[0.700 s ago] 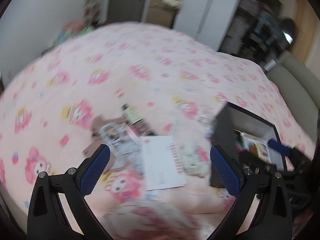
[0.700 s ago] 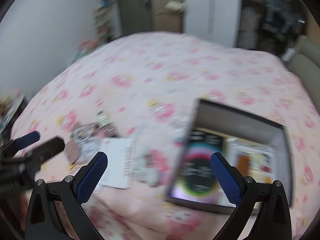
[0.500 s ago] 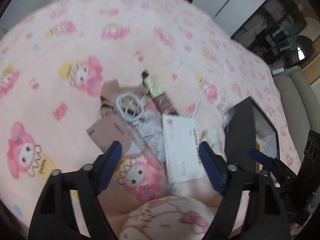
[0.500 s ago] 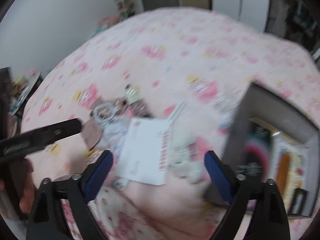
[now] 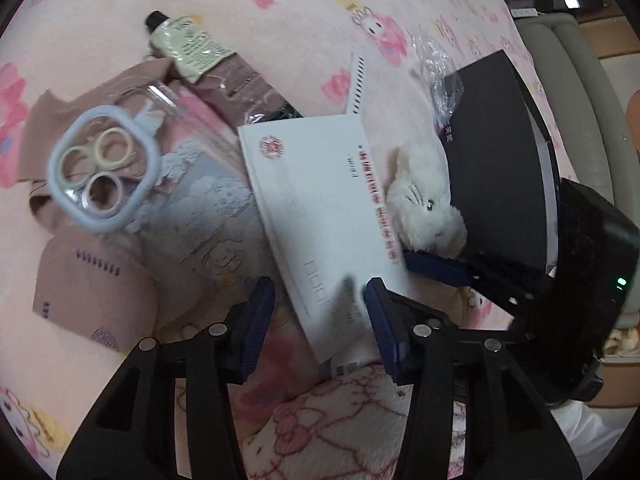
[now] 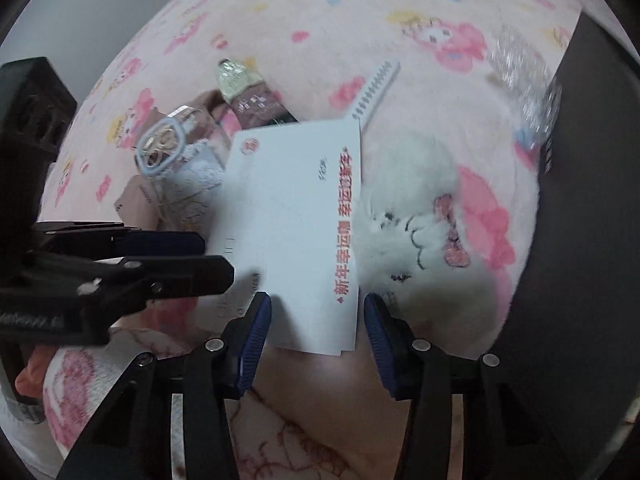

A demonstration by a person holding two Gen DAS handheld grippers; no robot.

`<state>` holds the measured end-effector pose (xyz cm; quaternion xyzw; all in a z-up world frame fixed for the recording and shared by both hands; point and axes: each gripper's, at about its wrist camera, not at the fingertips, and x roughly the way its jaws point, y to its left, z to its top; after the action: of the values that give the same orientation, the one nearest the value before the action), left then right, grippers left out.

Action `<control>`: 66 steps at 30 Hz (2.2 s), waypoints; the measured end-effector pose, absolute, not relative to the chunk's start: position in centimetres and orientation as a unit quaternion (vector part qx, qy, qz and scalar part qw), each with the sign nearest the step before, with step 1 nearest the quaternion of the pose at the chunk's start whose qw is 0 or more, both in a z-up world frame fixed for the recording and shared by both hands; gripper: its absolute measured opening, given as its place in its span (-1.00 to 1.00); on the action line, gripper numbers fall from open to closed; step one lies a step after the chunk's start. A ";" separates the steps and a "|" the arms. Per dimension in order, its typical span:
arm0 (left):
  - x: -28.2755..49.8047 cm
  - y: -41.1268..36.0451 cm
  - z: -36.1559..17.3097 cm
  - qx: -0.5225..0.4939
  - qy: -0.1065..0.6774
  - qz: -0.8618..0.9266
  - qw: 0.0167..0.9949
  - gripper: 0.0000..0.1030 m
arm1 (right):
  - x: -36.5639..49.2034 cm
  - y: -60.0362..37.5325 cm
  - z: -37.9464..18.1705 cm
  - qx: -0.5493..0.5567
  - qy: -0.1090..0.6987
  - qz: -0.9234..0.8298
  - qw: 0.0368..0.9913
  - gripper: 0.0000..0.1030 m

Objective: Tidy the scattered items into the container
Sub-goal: 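Grasp the white envelope with the left gripper, then carry the white envelope with the left gripper over the black box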

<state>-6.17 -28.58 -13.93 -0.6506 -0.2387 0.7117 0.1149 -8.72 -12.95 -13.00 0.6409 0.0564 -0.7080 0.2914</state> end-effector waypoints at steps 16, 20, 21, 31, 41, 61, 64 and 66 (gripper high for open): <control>-5.4 -31.7 -13.3 -0.631 -0.254 0.731 0.055 -0.64 | -9.1 -11.4 -12.1 0.622 0.029 -0.721 0.304 -0.34; -4.8 -32.5 -13.9 -0.639 -0.270 0.717 0.074 -0.55 | -9.9 -9.9 -12.8 0.633 0.007 -0.711 0.307 -0.33; -5.3 -32.3 -14.2 -0.641 -0.273 0.713 0.075 -0.50 | -10.1 -9.9 -12.9 0.634 0.011 -0.710 0.307 -0.32; -3.6 -32.2 -13.7 -0.664 -0.213 0.711 0.090 -0.35 | -9.5 -10.3 -13.0 0.635 0.025 -0.704 0.317 -0.32; -3.7 -33.6 -14.5 -0.656 -0.268 0.695 0.117 -0.41 | -9.3 -9.6 -13.6 0.638 0.025 -0.700 0.320 -0.32; -2.3 -31.9 -9.9 -0.591 -0.226 0.770 0.086 -0.61 | -7.5 -9.3 -9.2 0.593 -0.002 -0.729 0.343 -0.37; -1.5 -30.6 -7.1 -0.565 -0.213 0.792 0.083 -0.61 | -6.8 -8.7 -6.6 0.572 -0.018 -0.741 0.350 -0.37; -2.6 -28.0 -6.0 -0.552 -0.207 0.803 0.084 -0.61 | -6.4 -8.9 -4.9 0.558 -0.024 -0.750 0.353 -0.37</control>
<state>-2.61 -27.99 -6.03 -0.5521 -0.2066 0.8033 0.0843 -6.44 -8.93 -4.94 0.5583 -0.0240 -0.7504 0.3529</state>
